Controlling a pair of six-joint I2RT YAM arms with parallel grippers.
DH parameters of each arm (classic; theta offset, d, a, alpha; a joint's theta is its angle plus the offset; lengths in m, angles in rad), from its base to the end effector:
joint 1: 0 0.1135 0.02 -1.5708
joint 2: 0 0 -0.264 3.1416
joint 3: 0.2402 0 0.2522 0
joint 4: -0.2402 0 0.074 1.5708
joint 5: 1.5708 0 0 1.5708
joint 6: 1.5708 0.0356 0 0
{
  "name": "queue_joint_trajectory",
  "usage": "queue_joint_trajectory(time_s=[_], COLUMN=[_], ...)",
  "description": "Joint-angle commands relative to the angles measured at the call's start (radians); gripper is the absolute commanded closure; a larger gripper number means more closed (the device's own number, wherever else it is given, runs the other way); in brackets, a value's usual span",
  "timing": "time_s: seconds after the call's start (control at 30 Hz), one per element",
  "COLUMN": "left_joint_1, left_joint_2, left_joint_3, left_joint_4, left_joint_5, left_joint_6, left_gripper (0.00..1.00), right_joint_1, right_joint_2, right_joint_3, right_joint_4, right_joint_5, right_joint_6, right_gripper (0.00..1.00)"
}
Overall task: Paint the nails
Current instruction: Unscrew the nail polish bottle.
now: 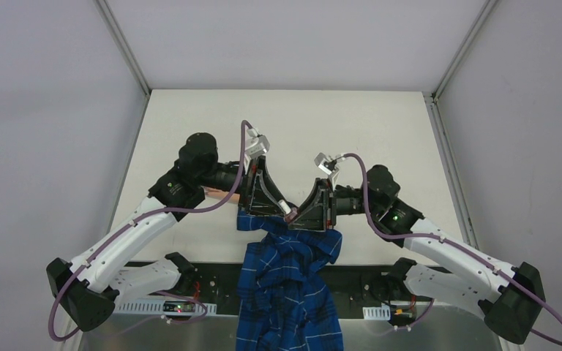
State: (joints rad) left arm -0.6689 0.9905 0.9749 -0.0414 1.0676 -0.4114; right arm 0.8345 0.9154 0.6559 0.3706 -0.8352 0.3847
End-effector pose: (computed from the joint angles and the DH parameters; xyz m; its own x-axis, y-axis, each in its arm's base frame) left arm 0.1471 -0.1560 0.3853 -0.4349 0.0980 -0.8951 0.8851 -0.1363 -0.4450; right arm 0.1205 0.1722 0.3288 -0.3033 0.0404 -0.9520 -0.9475 -0.1192 0.2968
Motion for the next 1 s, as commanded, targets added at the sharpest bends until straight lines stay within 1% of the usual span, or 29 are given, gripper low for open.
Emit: queue_joint_trajectory(time_s=[0.0,0.2,0.27,0.5,0.7,0.83,0.97], left_joint_1=[-0.014,-0.026,-0.027,-0.034,-0.034,-0.034,-0.031], left_joint_2=[0.009,0.002,0.005,0.006,0.007,0.017,0.041], left_joint_3=[0.039,0.039,0.039,0.039,0.038,0.038,0.043], left_joint_4=[0.038,0.038,0.039,0.039,0.038,0.039,0.015], left_joint_5=[0.042,0.050,0.056,0.063,0.012,-0.026,-0.101], left_joint_6=[-0.004,0.003,0.003,0.008,-0.008,-0.024,-0.040], left_gripper=[0.56,0.65,0.71,1.00,1.00,1.00,1.00], right_joint_1=[-0.003,-0.002,-0.002,-0.002,-0.002,-0.002,-0.002], right_joint_2=[0.015,0.025,0.025,0.029,0.019,0.011,0.006], right_joint_3=[0.046,0.053,0.056,0.059,0.070,0.085,0.100], right_joint_4=[0.060,0.044,0.043,0.035,-0.039,-0.106,-0.168], right_joint_5=[-0.047,-0.045,-0.042,-0.027,0.067,0.175,0.292], right_joint_6=[-0.002,-0.015,-0.018,-0.030,-0.063,-0.096,-0.117], right_gripper=[1.00,1.00,1.00,1.00,1.00,1.00,1.00])
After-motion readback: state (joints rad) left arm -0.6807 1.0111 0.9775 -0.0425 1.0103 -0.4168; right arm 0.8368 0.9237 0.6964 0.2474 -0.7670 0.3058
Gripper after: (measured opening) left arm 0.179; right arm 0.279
